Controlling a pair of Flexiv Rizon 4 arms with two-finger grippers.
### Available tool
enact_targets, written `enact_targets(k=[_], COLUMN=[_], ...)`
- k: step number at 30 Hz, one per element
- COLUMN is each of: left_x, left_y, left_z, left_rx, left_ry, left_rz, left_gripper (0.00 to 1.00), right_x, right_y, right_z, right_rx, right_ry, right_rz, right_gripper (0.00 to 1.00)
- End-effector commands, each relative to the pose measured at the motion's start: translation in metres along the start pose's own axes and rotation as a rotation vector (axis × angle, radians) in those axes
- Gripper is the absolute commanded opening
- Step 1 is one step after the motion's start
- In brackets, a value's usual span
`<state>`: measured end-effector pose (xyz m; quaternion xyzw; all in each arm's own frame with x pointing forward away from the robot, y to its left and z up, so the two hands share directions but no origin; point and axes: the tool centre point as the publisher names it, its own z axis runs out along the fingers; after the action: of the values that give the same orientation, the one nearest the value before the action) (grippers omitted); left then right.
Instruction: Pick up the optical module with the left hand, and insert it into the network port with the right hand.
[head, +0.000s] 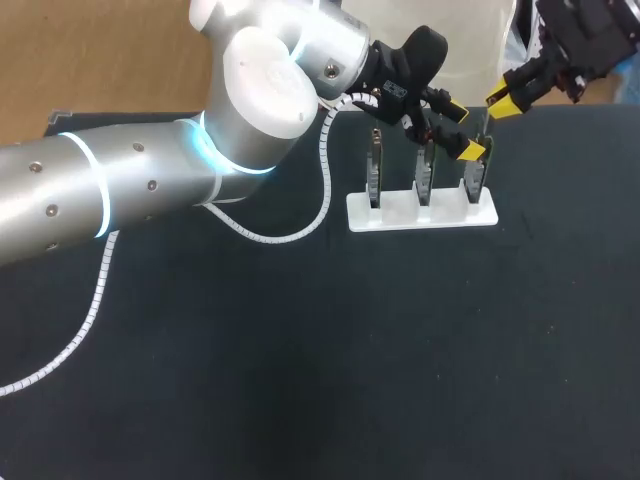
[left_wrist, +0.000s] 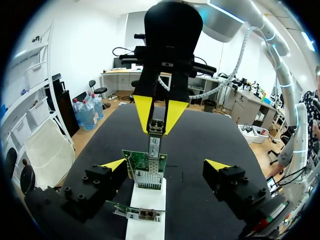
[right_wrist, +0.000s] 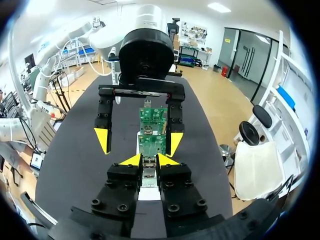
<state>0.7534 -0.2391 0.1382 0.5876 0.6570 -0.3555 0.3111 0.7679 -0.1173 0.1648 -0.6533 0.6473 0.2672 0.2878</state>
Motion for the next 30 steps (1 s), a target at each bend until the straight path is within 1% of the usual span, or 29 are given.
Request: enact_targets(k=[1,10,11,12,13,22,27,30], left_x=[-0.001,-0.001,-0.001,-0.001,-0.001,-0.001,-0.001,-0.001], left_y=[0.001,0.001,0.001,0.001,0.001,0.001,0.001,0.001], left_z=[0.000,0.000,0.000,0.000,0.000,0.000,0.000,0.000], left_rx=[0.002,0.002,0.002,0.002,0.002,0.002,0.002,0.002], left_ry=[0.005,0.005,0.005,0.005,0.005,0.005,0.005,0.005], left_rz=[-0.001,-0.001,-0.001,-0.001,-0.001,-0.001,-0.001,-0.001], left_gripper=[1.00,1.00,1.00,1.00,1.00,1.00,1.00,1.00], right_x=[0.000,0.003,0.003,0.003,0.003,0.001,0.001,0.000], right_y=[0.000,0.000,0.001,0.001,0.001,0.000,-0.002,-0.003], right_z=[0.001,0.004,0.004,0.004,0.004,-0.003,-0.014,-0.022], right_rx=[0.003,0.002,0.001,-0.001,-0.001,0.017,0.017,0.003], right_ry=[-0.003,-0.006,-0.007,-0.009,-0.008,-0.030,-0.080,-0.111], right_rz=[0.004,0.015,0.018,0.020,0.022,0.034,0.031,0.008], right_gripper=[0.00,0.00,0.07,0.49,1.00,1.00,1.00,1.00])
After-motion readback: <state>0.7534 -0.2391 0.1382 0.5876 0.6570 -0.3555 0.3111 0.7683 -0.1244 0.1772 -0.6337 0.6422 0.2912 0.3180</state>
